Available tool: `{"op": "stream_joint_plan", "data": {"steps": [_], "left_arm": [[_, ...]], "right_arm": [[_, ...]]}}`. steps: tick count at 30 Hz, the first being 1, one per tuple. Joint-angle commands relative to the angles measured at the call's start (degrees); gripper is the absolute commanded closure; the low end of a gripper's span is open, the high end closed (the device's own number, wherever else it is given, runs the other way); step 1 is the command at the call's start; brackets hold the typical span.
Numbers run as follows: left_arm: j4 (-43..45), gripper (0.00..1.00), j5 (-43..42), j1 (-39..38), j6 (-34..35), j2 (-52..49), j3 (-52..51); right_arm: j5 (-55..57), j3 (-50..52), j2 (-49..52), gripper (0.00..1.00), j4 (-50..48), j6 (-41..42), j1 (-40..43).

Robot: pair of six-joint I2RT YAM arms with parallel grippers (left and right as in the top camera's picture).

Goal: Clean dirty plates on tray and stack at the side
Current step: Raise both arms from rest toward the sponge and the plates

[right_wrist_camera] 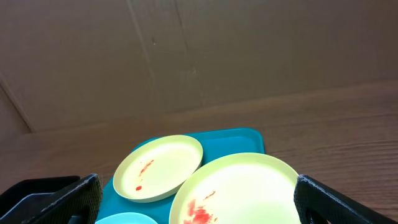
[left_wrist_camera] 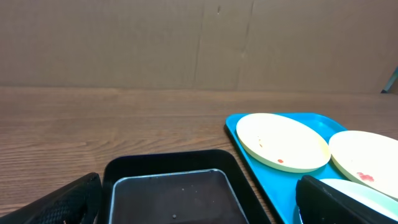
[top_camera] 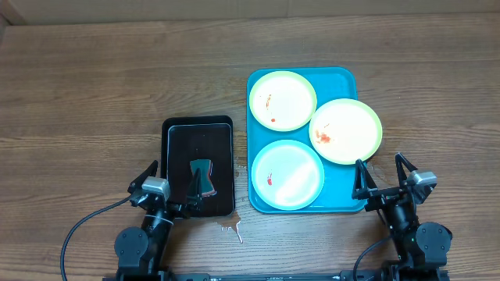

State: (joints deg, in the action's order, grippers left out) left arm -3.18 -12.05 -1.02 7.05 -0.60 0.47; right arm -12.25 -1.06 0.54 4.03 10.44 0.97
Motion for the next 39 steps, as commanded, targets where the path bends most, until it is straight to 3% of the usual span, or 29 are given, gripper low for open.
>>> {"op": "stream_joint_plan", "data": {"steps": [1,33,39], "left_arm": [[0.0,0.0,-1.1,0.2,-1.1,0.0,-0.2],[0.2,0.0,-0.9,0.2,0.8,0.0,-0.2],[6.6,0.0,-4.7,0.2,4.1,0.0,-0.1]], "right_arm": [[-0.4,0.6,-0.3,0.0,-0.3,-0.4,-0.4],[-0.5,0.6,-0.3,0.0,-0.8,-0.4,-0.4],[-3.5,-0.1,-0.3,0.0,-1.9,-0.4,-0.4]]}}
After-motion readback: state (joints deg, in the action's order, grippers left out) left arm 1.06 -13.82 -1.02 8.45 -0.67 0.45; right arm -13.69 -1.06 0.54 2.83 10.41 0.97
